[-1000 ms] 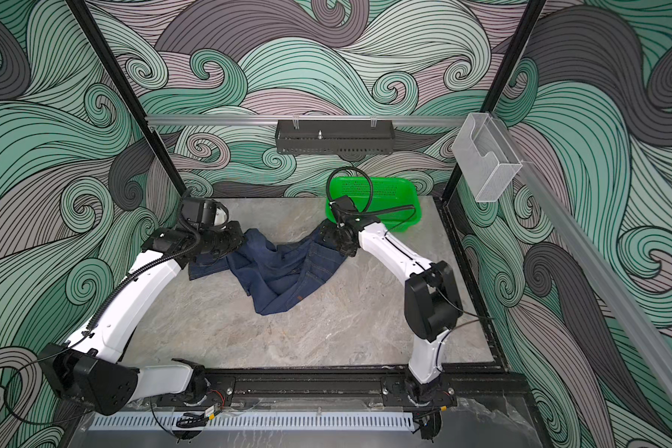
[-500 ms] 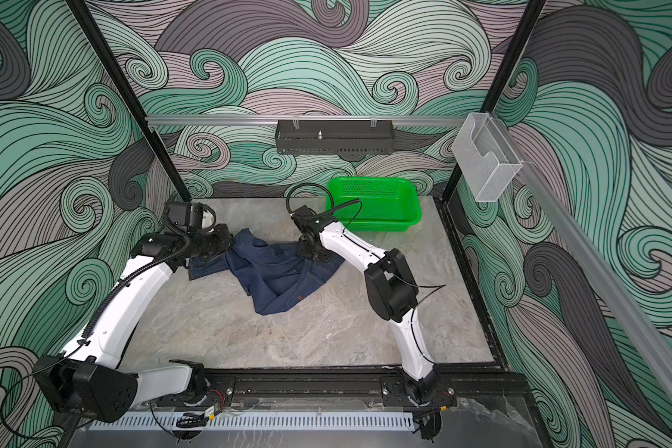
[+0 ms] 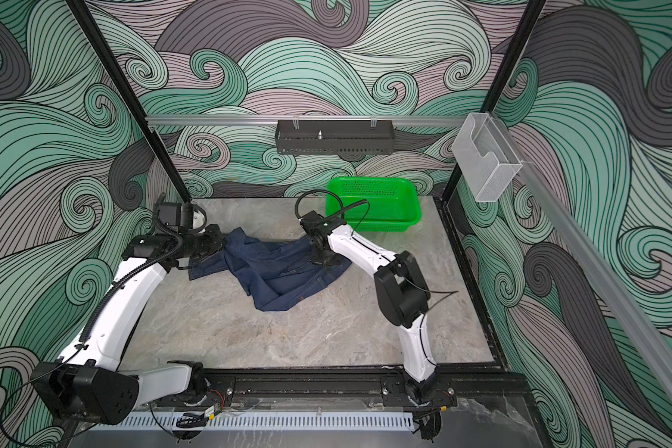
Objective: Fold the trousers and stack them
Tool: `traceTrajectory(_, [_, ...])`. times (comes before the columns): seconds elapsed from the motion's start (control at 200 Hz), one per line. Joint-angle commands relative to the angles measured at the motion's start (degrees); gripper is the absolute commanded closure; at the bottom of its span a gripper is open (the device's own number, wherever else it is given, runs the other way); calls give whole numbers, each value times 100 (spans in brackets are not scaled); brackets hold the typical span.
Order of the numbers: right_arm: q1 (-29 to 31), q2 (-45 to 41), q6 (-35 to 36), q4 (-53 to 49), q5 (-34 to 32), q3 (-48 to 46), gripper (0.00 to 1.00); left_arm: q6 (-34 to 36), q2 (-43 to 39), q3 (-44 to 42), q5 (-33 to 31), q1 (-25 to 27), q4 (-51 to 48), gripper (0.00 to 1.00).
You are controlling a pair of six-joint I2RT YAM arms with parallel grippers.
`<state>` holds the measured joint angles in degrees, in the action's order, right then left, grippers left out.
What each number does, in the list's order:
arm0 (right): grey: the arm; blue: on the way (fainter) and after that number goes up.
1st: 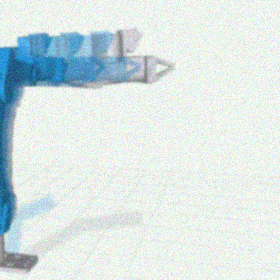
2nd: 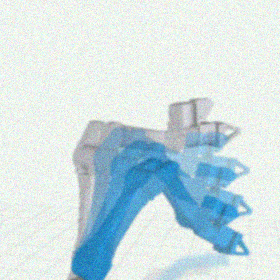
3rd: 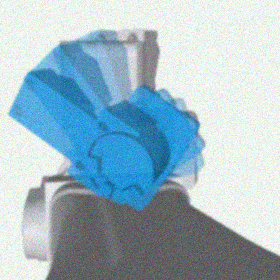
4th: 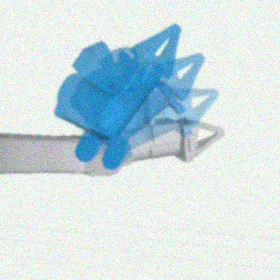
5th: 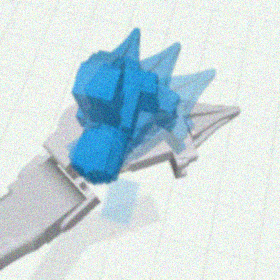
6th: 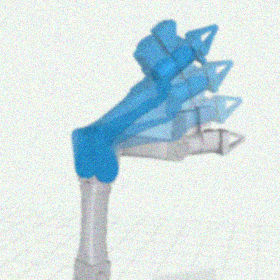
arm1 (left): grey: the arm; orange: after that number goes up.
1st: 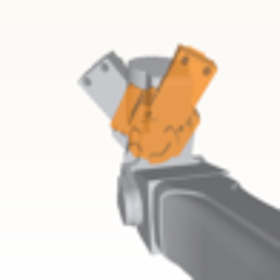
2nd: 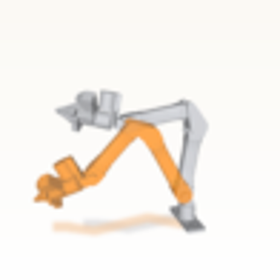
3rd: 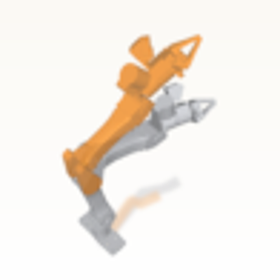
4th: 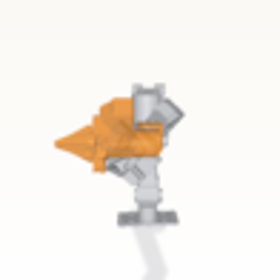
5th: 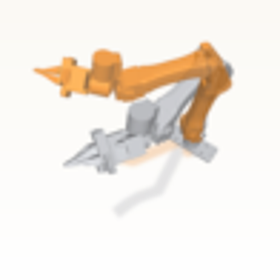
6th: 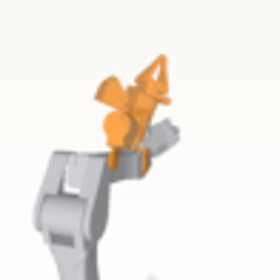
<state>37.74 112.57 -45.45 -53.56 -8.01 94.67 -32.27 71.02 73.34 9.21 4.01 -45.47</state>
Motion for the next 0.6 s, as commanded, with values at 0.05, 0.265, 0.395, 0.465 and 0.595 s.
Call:
traceTrajectory(0.05, [-418,-1776,-221,668,-37,-1980,93,228,73,89,3,-94,-107,100])
traceTrajectory(0.265, [-834,-3590,-708,1841,364,-4396,65,156,494,-40,563,-77,4,100])
traceTrajectory(0.395, [-976,-4022,-847,1903,503,-4894,31,144,923,198,892,-54,-369,100])
traceTrajectory(0.465, [-1076,-4163,-984,1932,625,-5058,22,134,1009,251,973,-50,-458,100])
traceTrajectory(0.595, [-1247,-4345,-1368,2203,862,-5418,17,98,1010,216,986,-41,-397,93])
